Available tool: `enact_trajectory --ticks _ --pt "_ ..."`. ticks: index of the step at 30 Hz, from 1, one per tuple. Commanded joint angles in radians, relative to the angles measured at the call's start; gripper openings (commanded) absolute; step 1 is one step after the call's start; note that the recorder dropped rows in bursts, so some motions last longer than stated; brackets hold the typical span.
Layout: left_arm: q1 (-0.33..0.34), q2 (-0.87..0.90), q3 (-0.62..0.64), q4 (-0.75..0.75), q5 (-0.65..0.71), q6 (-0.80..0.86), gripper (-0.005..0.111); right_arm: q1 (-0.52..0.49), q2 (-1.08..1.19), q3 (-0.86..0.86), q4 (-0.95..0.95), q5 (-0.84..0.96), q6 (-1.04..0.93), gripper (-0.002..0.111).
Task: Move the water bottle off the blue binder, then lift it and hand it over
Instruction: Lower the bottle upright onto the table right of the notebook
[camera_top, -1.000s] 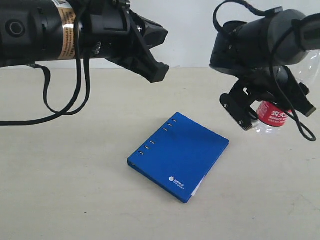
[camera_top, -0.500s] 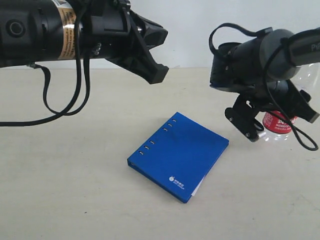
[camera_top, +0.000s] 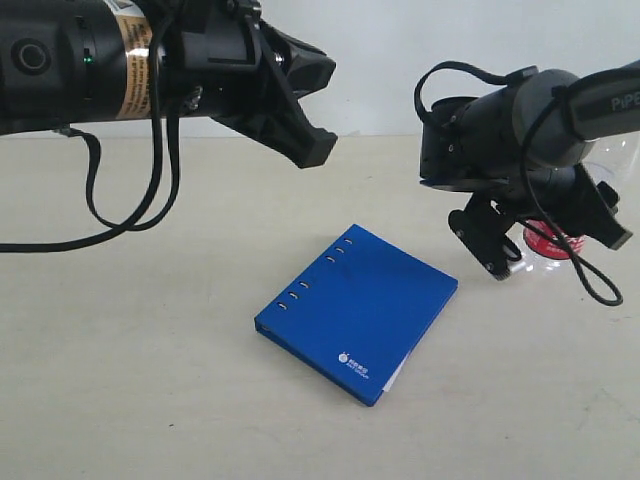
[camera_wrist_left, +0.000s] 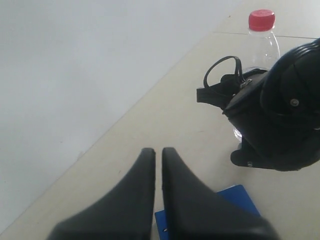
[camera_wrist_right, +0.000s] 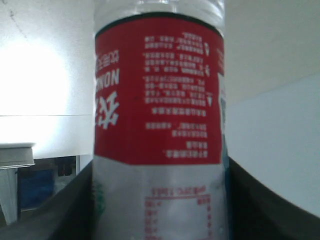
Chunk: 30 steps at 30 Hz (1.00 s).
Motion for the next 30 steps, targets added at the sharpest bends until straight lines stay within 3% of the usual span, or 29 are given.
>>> enact_trajectory --ticks 1,4,10,12,30 --pt "-0.005 -0.006 0.004 -0.011 0.013 0.002 0.004 0.002 -0.002 -0.001 -0.012 0.01 0.02 0.009" --pt "-0.005 -0.006 0.004 -0.011 0.013 0.002 0.004 0.002 -0.002 -0.001 -0.012 0.01 0.02 0.023" --pt "-0.005 -0.006 0.004 -0.011 0.013 0.002 0.004 0.002 -0.002 -0.001 -0.026 0.01 0.086 0.062" --pt "-0.005 -0.006 0.004 -0.009 0.012 0.002 0.004 0.002 -0.002 -0.001 -0.027 -0.018 0.132 0.068" --pt "-0.005 -0.006 0.004 -0.009 0.012 0.018 0.004 0.002 -0.002 -0.001 -0.081 0.01 0.14 0.07"
